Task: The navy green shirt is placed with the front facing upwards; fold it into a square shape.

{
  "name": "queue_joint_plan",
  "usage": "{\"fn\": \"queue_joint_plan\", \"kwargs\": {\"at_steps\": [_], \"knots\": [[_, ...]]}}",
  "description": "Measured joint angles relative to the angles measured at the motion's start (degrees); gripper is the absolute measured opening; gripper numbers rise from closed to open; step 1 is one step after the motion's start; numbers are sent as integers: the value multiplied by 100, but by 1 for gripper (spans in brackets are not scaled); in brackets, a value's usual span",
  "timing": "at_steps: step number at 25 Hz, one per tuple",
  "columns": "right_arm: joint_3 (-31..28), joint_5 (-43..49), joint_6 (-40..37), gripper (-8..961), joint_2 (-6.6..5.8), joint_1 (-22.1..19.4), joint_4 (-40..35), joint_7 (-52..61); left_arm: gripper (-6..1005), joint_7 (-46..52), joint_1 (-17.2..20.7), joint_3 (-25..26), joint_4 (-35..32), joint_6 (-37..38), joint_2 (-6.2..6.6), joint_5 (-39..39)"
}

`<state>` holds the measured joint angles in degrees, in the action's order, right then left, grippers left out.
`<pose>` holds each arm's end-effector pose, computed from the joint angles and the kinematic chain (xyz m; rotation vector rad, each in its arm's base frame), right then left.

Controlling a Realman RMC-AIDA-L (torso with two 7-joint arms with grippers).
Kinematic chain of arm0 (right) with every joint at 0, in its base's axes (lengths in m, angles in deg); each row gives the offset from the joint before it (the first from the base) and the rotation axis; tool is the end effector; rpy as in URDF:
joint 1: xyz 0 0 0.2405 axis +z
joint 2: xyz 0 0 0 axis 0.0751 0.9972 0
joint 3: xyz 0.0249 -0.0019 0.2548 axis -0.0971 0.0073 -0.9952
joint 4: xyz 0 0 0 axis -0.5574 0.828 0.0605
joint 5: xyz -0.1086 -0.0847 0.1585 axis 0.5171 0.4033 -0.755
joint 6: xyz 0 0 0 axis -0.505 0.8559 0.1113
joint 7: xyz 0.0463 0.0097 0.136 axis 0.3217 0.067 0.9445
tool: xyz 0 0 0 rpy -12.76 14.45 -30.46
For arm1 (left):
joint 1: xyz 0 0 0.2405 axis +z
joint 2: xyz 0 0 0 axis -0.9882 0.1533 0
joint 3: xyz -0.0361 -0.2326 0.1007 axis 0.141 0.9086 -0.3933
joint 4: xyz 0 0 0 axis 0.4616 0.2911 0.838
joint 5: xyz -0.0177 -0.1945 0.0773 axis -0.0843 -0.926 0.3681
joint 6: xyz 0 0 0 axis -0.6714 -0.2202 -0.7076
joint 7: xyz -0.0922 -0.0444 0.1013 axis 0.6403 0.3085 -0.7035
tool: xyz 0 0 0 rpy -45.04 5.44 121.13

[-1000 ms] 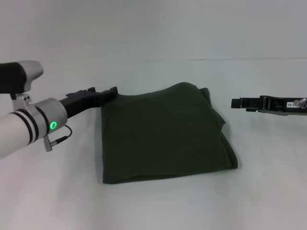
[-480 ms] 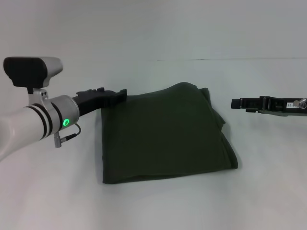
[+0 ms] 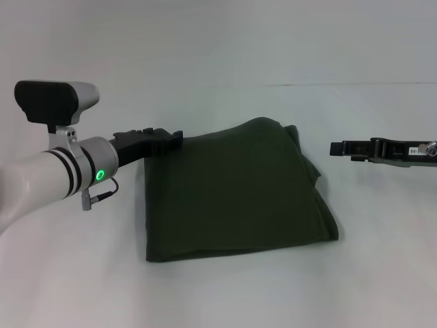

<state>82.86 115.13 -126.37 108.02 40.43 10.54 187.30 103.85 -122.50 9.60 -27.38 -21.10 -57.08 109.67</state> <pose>0.2858 0.3945 0.0246 -2.1891 1.5584 0.5205 -0.2560 0.4225 -0.0671 -2.0861 -1.0789 -0.4531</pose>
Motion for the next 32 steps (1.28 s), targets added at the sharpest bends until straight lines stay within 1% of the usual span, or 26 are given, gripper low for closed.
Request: {"fn": "queue_joint_plan", "kwargs": {"at_steps": [3, 6, 11, 15, 22, 28, 32], "knots": [[0, 0, 50, 714, 0, 0, 17, 0, 700, 27, -2, -2, 1, -102, 6, 0], [0, 0, 89, 714, 0, 4, 50, 2, 696, 29, -10, -8, 9, -183, 6, 0], [0, 0, 98, 714, 0, 23, 52, 25, 486, 21, -11, -53, 6, -196, 2, 0], [0, 0, 106, 714, 0, 29, 52, 42, 410, 14, -15, -204, -15, -198, 0, 0], [0, 0, 106, 714, 0, 21, 52, 54, 278, 26, -26, -244, -17, -200, 0, 0], [0, 0, 113, 714, 0, 7, 52, 54, 119, 29, -65, -243, -26, -200, 0, 0], [0, 0, 122, 714, 0, -2, 52, 53, 90, 29, -83, -243, -30, -197, 4, 0]]}}
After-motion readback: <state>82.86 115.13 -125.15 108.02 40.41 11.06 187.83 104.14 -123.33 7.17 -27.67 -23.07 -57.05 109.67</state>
